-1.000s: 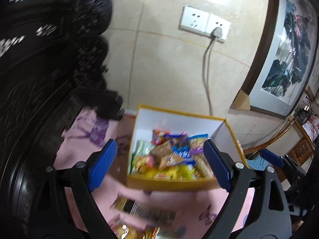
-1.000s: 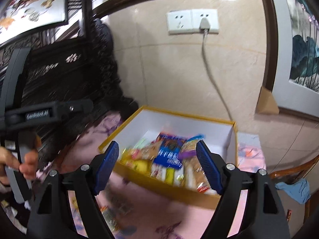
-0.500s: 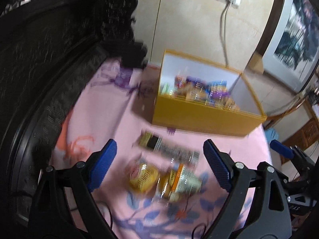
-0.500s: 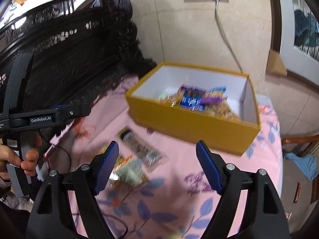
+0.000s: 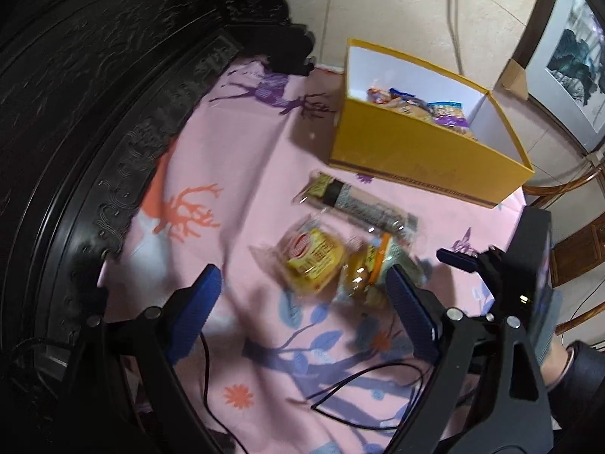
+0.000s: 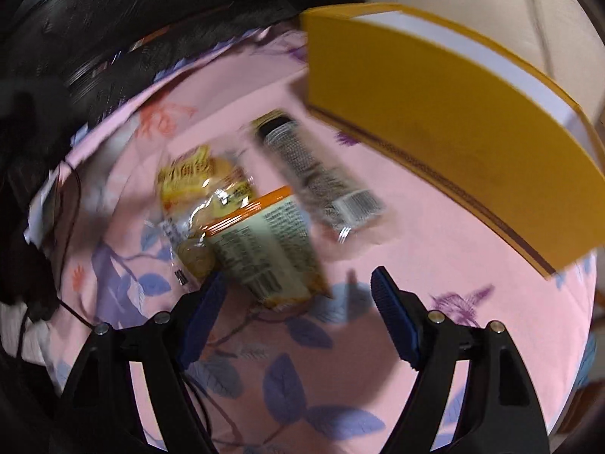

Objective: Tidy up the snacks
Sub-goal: 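Lower both grippers back to the remaining snacks on the table, then grasp the orange-topped snack bag with the right gripper while the left grasps the round bread bag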

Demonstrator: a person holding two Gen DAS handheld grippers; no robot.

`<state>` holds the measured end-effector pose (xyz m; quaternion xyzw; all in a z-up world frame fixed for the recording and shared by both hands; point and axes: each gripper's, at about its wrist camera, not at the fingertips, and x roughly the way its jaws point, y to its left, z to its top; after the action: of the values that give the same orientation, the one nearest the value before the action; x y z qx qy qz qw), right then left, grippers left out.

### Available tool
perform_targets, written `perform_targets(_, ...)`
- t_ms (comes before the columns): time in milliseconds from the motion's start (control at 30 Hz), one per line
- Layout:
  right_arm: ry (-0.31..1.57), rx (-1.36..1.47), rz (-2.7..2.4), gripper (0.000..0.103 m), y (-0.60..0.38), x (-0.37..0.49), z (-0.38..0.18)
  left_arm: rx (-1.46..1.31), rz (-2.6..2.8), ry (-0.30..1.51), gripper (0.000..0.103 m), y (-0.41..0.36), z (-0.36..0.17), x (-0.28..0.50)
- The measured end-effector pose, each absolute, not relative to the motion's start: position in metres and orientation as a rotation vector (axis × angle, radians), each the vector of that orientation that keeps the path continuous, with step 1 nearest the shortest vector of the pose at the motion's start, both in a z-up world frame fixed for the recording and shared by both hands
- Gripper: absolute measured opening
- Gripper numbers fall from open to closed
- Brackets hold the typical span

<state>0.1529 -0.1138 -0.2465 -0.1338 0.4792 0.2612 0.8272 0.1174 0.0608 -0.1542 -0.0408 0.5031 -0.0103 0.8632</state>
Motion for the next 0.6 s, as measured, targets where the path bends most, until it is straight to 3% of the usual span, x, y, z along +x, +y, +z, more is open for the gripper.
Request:
perform_targets(333,1.046,-0.281,0.591,0.07,-0.099,0.166,-0.253,-0.179,0.051,1.115,0.09,0.095,-0.171,0.105)
perform_targets(433,1.083,-0.265,0.601,0.046,-0.099,0.171,-0.258,-0.176,0.048,1.112,0.09,0.093,-0.171,0.105)
perform_targets(600,1.1,-0.239,0.58,0.041,-0.121,0.148,-0.26,-0.163,0.015,1.129,0.09,0.085,-0.175,0.109)
